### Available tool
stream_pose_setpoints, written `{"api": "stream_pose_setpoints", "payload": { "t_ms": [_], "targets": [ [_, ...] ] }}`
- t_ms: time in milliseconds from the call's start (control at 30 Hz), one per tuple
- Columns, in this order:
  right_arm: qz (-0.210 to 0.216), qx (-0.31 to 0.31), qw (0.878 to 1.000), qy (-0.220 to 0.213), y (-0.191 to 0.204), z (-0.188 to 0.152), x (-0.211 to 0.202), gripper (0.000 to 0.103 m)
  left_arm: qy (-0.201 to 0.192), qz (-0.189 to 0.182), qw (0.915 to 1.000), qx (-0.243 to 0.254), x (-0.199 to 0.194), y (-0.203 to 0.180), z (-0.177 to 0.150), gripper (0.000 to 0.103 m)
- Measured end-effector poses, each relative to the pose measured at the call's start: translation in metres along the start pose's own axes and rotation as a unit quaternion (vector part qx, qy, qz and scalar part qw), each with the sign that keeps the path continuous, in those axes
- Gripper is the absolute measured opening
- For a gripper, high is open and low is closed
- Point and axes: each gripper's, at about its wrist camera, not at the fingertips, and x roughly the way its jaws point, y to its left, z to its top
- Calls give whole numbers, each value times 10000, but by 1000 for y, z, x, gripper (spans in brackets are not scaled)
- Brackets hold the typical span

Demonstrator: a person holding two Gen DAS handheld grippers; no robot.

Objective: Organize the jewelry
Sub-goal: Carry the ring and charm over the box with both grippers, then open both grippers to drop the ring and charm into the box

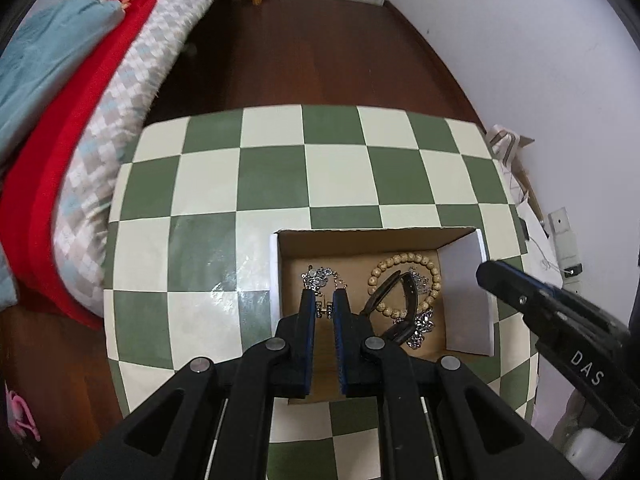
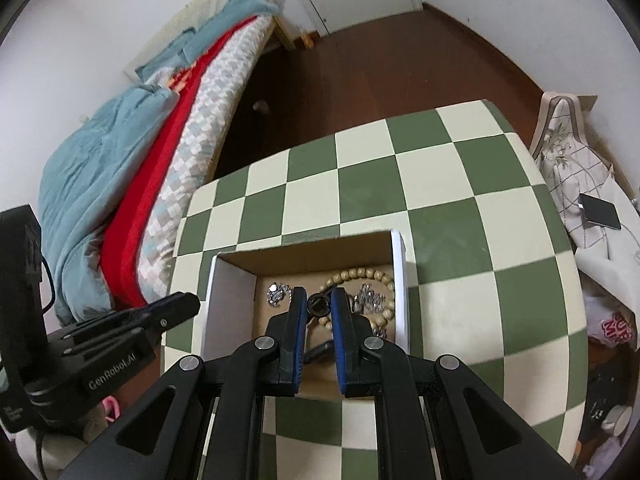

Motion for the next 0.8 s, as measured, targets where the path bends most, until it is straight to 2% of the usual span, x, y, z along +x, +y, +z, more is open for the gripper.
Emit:
{"api": "stream_pose_setpoints", "payload": {
  "t_ms": [133,200,233,267,300,333,367,433,533,567,633,733,800],
  "targets": [
    [-176,-80,9995,235,2,16,12,14,212,-53,9997,-96,6,1,9,10],
    [-278,-20,9989,378,0,21,17,14,194,-20,9997,-113,4,1,11,11],
    [-323,2,9986,415,-1,23,18,18,168,34,9998,-94,2,1,12,16],
    [-366,16,9984,422,-2,24,18,23,96,112,9999,-88,-1,1,12,31],
    [-379,25,9984,422,-3,25,17,36,35,158,9998,-103,-5,2,13,43],
    [-397,36,9983,414,-4,25,15,41,-30,179,9998,-109,-8,3,13,65],
    [-442,29,9982,400,-5,26,13,47,-96,185,9997,-120,-11,4,13,72],
    [-514,-1,9980,363,-6,25,7,50,-229,274,9992,-158,-20,8,10,77],
    [-717,-91,9969,314,-7,22,-2,54,-374,486,9980,-168,-29,12,3,101],
    [-878,-169,9955,315,-7,19,-5,60,-416,570,9974,-160,-30,13,0,103],
    [-1118,-320,9926,349,-5,14,-7,81,-499,769,9957,-162,-34,15,-9,103],
    [-1543,-615,9853,407,0,-1,-8,95,-588,916,9938,-209,-39,18,-27,103],
    [-1719,-710,9815,450,2,-12,-8,100,-636,971,9930,-225,-42,18,-37,103]
  ]
}}
